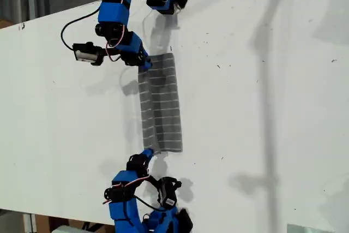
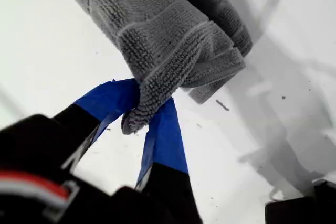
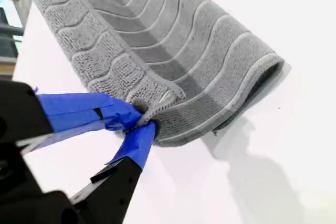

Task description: Grasp corners of a square towel and fold twice.

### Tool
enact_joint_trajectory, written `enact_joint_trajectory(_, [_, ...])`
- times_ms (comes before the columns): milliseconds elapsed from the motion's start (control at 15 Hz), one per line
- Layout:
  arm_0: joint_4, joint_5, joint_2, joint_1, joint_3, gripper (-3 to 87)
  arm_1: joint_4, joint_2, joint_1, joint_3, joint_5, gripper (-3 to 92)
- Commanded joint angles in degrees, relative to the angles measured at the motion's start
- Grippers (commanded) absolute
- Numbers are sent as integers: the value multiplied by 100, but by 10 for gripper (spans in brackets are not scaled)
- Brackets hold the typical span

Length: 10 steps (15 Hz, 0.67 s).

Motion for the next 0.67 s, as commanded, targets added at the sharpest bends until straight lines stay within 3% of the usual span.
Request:
enact_joint_trajectory(0, [-431,114,202,-545,563,-1,-519,255,308,721,-79,-1])
enact_joint_trajectory(133, [-510,193,97,-686,642,-1,-536,290,404,870,-149,-1])
enact_joint_trajectory(400, [-44,-211,378,158,229,-1,-53,1187,-185,1072,202,-1])
enact_joint_trajectory(600, [-229,-624,220,923,158,-1,-536,1424,-1028,1828,905,-1])
